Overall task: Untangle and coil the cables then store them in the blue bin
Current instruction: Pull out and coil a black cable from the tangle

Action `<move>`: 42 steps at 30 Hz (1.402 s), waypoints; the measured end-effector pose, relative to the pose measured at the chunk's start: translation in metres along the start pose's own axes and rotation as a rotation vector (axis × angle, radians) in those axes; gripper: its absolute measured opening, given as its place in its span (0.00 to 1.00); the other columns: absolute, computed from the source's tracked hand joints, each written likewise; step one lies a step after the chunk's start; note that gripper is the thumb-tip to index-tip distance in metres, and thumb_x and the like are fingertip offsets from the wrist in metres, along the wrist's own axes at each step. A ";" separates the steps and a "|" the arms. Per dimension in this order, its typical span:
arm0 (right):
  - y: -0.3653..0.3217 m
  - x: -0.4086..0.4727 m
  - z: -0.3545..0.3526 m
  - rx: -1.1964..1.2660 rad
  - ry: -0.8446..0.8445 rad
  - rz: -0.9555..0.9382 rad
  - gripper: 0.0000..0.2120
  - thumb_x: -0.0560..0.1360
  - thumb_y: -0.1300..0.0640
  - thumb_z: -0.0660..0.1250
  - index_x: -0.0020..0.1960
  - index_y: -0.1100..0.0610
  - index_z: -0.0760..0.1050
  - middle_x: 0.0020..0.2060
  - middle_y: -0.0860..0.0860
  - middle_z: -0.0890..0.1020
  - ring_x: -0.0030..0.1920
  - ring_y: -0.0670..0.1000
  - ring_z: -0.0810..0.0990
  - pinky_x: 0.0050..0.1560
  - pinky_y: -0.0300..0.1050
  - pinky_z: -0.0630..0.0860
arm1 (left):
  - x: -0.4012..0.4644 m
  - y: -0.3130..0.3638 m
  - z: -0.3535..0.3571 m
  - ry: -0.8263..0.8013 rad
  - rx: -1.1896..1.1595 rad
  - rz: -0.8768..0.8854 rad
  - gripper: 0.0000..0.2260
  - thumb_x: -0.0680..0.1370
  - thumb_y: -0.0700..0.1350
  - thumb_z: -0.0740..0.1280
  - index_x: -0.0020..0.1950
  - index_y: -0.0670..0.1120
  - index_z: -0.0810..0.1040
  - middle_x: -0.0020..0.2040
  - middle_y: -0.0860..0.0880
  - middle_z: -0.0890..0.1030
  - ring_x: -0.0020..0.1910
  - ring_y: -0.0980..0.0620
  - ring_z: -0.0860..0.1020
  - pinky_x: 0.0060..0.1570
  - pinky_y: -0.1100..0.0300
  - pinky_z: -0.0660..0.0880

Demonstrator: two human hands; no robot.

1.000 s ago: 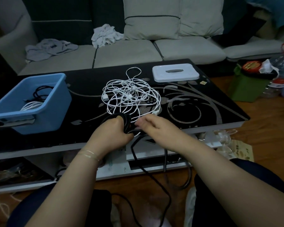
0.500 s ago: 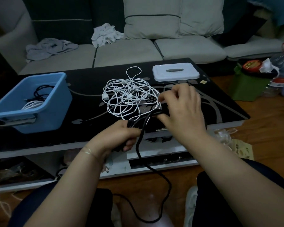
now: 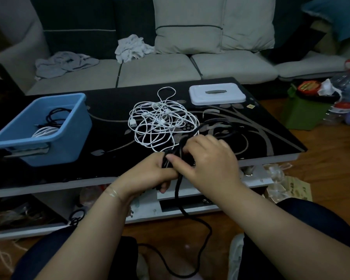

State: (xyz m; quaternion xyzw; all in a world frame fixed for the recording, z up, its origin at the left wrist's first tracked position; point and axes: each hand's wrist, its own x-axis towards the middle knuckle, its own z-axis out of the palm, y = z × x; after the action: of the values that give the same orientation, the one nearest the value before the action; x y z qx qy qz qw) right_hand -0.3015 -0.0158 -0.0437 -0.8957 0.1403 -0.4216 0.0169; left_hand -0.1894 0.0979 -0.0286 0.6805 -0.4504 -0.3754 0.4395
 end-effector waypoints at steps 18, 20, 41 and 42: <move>0.024 0.014 0.004 0.817 -0.515 0.833 0.18 0.80 0.43 0.55 0.44 0.57 0.70 0.28 0.48 0.67 0.21 0.41 0.63 0.20 0.32 0.59 | 0.001 0.005 -0.050 0.475 -1.329 0.285 0.17 0.76 0.60 0.61 0.36 0.49 0.67 0.20 0.55 0.63 0.17 0.58 0.63 0.22 0.70 0.59; 0.028 0.009 0.008 0.626 -0.629 0.693 0.19 0.81 0.45 0.53 0.40 0.57 0.69 0.28 0.48 0.69 0.27 0.45 0.69 0.26 0.35 0.64 | -0.003 0.004 -0.055 0.511 -1.381 0.328 0.17 0.77 0.60 0.61 0.36 0.49 0.67 0.20 0.55 0.63 0.18 0.58 0.63 0.23 0.70 0.61; 0.008 0.012 0.011 0.930 -0.479 0.639 0.22 0.78 0.40 0.54 0.57 0.55 0.75 0.48 0.49 0.83 0.53 0.47 0.80 0.57 0.42 0.72 | 0.002 0.005 -0.011 0.554 -0.303 0.120 0.22 0.79 0.55 0.64 0.29 0.47 0.64 0.22 0.49 0.65 0.20 0.51 0.64 0.25 0.61 0.62; 0.005 0.012 0.011 1.070 -0.535 0.679 0.22 0.76 0.40 0.54 0.55 0.56 0.75 0.43 0.49 0.84 0.51 0.49 0.81 0.56 0.41 0.72 | 0.003 0.006 -0.009 0.562 -0.263 0.118 0.22 0.78 0.55 0.63 0.28 0.46 0.65 0.22 0.49 0.66 0.21 0.51 0.65 0.25 0.62 0.64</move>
State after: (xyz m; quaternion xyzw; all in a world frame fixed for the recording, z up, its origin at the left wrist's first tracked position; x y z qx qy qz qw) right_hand -0.2872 -0.0247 -0.0422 -0.7440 0.1766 -0.1685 0.6220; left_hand -0.1822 0.0959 -0.0203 0.6677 -0.2976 -0.2017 0.6519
